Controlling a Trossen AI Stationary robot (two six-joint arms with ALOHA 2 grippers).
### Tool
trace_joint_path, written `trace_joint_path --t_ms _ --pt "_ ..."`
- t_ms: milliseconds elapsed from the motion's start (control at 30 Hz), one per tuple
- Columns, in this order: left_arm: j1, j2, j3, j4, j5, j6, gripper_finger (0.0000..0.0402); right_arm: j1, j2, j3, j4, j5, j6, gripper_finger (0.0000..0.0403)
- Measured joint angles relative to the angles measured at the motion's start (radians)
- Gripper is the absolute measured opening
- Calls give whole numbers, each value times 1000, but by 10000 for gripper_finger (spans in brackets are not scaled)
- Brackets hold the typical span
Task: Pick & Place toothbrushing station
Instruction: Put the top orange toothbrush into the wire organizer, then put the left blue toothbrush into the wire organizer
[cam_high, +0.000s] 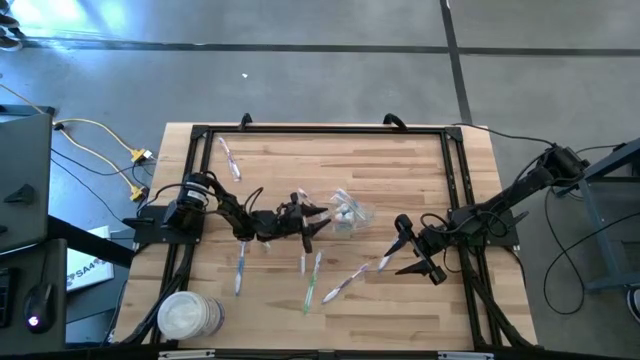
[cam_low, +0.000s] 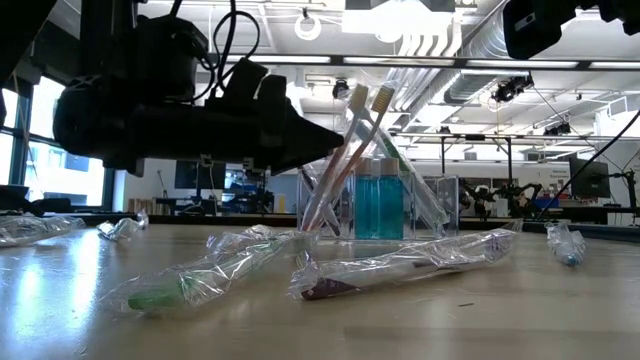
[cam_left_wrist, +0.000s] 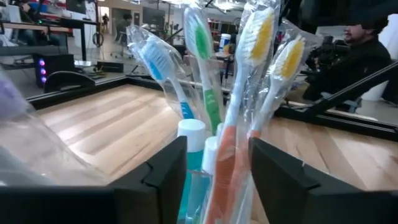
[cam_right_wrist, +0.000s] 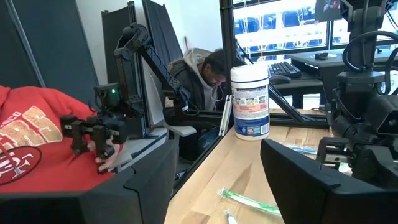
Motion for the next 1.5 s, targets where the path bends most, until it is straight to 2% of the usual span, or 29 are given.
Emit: trace_joint_path --t_ms 167,567,800,967,1100,1233,1367,1500 --pt "0 0 0 1 0 0 186 0 0 0 -3 0 1 226" --pt "-6 -47 0 3 4 50 187 0 0 0 -9 0 3 226" --pt "-38 -95 0 3 6 158 187 0 0 0 -16 0 4 226" --pt "-78 -126 0 -14 23 309 187 0 0 0 -16 0 4 226" --pt "-123 -170 0 -143 37 426 187 0 0 0 -16 0 4 226" --pt "-161 -245 -1 -292 13 456 187 0 0 0 -16 0 4 226" --pt "-179 -362 0 -524 10 423 187 0 0 0 -16 0 4 226" --pt "-184 -507 0 -796 42 303 187 0 0 0 -16 0 4 226"
